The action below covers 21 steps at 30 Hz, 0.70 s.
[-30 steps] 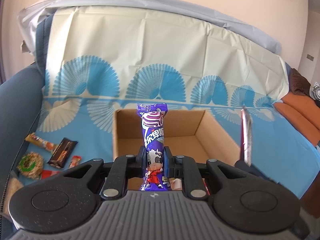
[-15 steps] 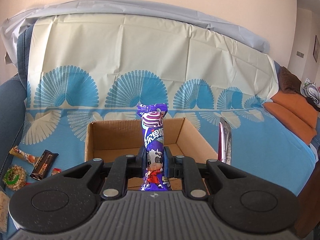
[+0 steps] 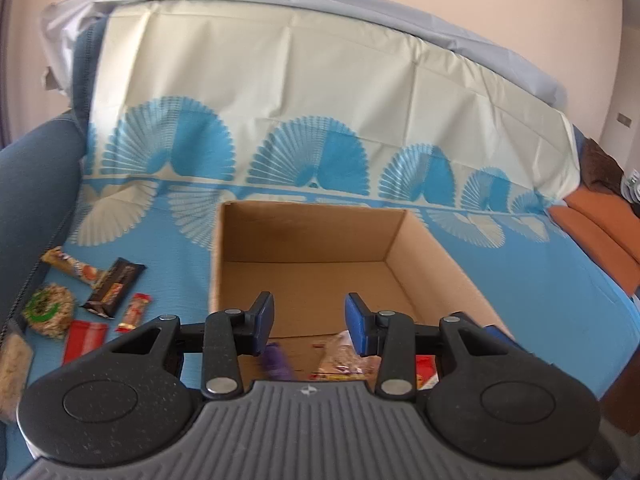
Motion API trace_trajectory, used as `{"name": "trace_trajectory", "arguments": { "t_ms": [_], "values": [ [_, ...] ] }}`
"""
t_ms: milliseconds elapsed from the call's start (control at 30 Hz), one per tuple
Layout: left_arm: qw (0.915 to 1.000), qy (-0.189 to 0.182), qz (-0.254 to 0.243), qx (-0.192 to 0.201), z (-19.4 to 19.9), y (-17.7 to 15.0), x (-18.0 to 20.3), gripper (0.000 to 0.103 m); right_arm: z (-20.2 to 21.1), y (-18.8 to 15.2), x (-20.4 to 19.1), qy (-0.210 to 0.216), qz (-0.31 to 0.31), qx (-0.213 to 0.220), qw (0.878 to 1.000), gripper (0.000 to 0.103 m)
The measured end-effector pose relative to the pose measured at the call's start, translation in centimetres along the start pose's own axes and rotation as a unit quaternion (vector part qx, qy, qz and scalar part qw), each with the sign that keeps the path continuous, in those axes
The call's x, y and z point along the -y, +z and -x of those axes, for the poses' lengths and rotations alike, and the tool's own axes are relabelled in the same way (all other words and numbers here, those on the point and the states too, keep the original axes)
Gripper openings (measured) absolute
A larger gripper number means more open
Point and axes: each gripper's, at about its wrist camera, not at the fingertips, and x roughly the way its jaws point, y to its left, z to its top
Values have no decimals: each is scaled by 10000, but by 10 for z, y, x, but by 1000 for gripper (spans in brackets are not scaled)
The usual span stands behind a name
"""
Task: Organize snacks
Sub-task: 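Open both tools to drop the silver bar and purple bar into the box, then move both tools back over the remaining snacks toward the rice-cracker pack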
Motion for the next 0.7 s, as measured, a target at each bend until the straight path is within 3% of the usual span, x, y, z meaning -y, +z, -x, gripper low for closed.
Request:
{"name": "trace_trajectory", "arguments": {
  "t_ms": [433,600,700],
  "values": [
    [9994,138,-28,318,45,-21,-81,36,2,-3,-17,-61,424,-34,9991,49],
    [9976,604,-128,307,48,-29,-130,36,4,-5,-27,-134,629,-71,9979,49],
    [9936,1093,-256,124,40,-41,-161,36,5,-6,-33,-168,753,-96,9970,49]
  ]
}}
